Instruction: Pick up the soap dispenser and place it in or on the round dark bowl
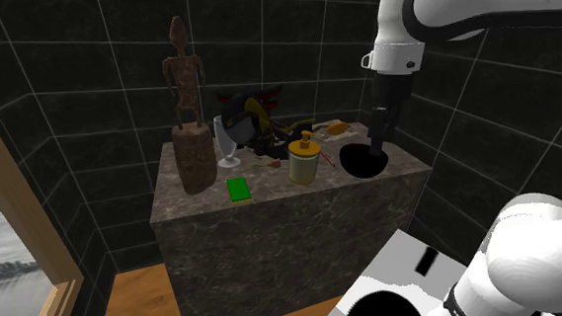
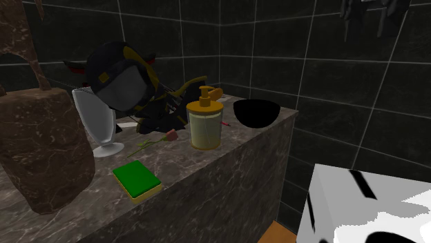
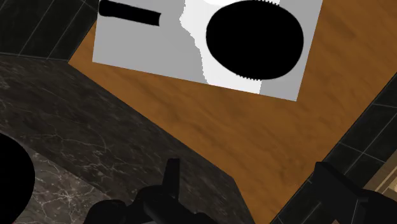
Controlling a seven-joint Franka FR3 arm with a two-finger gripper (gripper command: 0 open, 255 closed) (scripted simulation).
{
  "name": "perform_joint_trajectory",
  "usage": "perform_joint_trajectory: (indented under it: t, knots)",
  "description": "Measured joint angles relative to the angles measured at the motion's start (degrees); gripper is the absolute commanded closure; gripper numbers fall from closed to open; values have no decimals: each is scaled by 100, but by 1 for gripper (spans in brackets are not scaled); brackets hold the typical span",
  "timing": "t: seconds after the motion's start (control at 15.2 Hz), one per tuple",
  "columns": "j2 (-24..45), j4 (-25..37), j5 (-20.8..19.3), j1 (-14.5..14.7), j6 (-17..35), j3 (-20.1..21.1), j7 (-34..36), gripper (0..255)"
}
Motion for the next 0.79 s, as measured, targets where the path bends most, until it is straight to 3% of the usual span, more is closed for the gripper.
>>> perform_joint_trajectory:
  t: [0.13,0.79]
  knots:
    - [79,32,-23,-9,47,-24,-34,0]
    - [2017,949,-353,-172,1094,-480,-714,0]
